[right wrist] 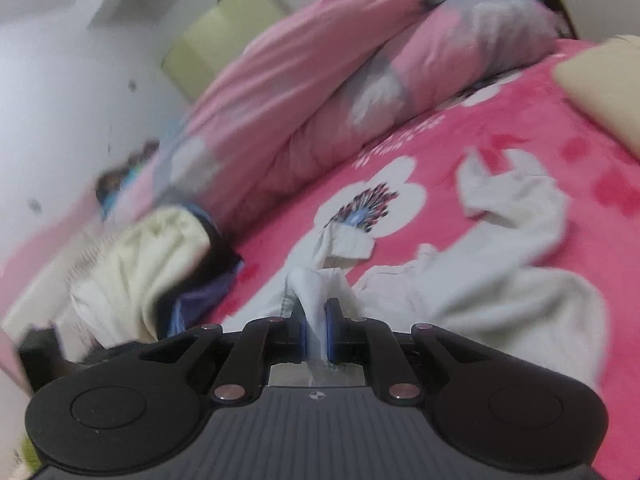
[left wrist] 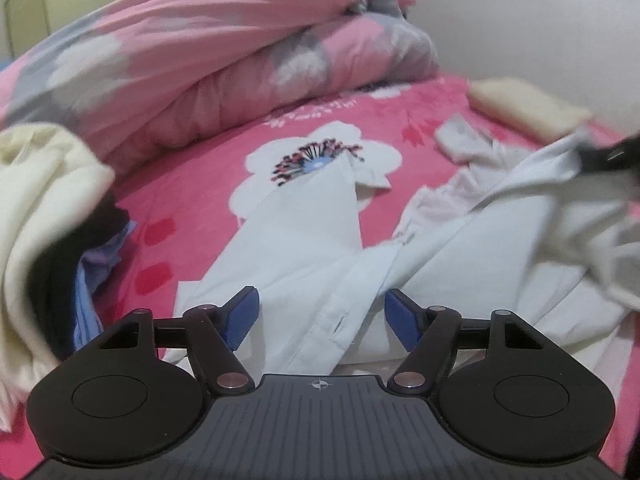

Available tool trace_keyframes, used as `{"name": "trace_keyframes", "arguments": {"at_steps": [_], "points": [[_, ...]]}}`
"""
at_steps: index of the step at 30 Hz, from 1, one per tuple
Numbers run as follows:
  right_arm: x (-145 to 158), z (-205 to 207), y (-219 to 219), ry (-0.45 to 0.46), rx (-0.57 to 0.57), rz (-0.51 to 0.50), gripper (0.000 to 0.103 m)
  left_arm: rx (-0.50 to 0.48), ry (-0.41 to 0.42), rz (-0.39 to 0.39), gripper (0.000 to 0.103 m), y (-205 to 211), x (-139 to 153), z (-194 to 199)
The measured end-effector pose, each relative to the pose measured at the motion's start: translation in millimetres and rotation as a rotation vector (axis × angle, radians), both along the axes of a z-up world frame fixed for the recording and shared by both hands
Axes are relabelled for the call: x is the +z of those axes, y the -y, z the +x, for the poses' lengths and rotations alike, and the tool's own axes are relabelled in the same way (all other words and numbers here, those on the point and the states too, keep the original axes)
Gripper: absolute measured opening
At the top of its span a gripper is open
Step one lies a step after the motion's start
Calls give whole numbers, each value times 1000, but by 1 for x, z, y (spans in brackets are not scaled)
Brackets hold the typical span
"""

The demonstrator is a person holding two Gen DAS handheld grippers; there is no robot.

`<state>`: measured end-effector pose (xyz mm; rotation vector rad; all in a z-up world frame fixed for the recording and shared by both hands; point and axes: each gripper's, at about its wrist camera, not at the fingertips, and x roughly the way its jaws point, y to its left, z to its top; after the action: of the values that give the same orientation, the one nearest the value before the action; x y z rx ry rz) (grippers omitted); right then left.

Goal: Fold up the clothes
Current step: 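Open both grippers and lay the shirt flatter on the bed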

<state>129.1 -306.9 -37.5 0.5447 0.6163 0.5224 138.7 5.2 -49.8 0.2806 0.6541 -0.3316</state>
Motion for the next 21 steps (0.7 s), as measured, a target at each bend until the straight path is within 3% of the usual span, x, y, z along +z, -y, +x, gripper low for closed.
{"name": "trace_keyframes", "arguments": {"at_steps": [3,7,12,17,21], "points": [[0,-33,21,27,31,77,9,8,0,51,61,5,-5,3],[-6,-81,28,75,207,100,9,18,-17,9,60,-4,-1,3],[-21,-125,8,9,445,-11,9,31,-27,-51,53,-16,5,-1],[-32,-132,-8,-43,453,-152,9,23,-42,-78,49,-17,9,-4],[-31,-130,-9,-42,404,-173,11,-4,-38,-105,57,-15,16,-7]]}}
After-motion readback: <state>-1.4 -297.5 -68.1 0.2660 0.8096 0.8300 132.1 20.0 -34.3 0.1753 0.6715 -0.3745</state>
